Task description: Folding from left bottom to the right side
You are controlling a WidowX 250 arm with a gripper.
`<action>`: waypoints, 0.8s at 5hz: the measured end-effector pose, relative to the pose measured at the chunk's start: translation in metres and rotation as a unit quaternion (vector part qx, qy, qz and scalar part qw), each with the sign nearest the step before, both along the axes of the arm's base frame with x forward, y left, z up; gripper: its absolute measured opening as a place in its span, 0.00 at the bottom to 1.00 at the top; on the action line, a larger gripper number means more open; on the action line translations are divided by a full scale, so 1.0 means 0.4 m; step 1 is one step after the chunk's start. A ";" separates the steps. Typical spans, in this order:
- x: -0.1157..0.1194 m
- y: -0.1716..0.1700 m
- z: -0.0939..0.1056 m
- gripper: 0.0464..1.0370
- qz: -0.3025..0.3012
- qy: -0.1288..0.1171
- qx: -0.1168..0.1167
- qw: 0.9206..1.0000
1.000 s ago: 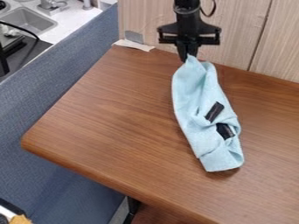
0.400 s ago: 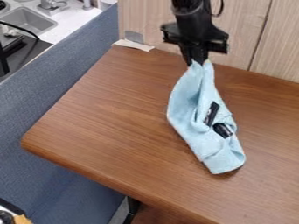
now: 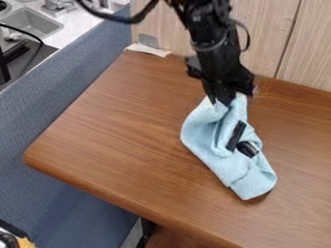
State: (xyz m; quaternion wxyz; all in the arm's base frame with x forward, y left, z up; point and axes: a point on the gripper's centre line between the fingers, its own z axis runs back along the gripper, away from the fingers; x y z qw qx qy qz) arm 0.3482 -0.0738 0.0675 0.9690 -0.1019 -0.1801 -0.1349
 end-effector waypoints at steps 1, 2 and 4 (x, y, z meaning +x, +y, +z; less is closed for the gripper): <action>-0.042 -0.021 -0.045 0.02 -0.039 0.000 0.001 0.999; -0.066 -0.036 -0.106 0.02 -0.064 0.010 -0.002 0.998; -0.081 -0.037 -0.163 0.02 -0.084 0.003 0.005 0.996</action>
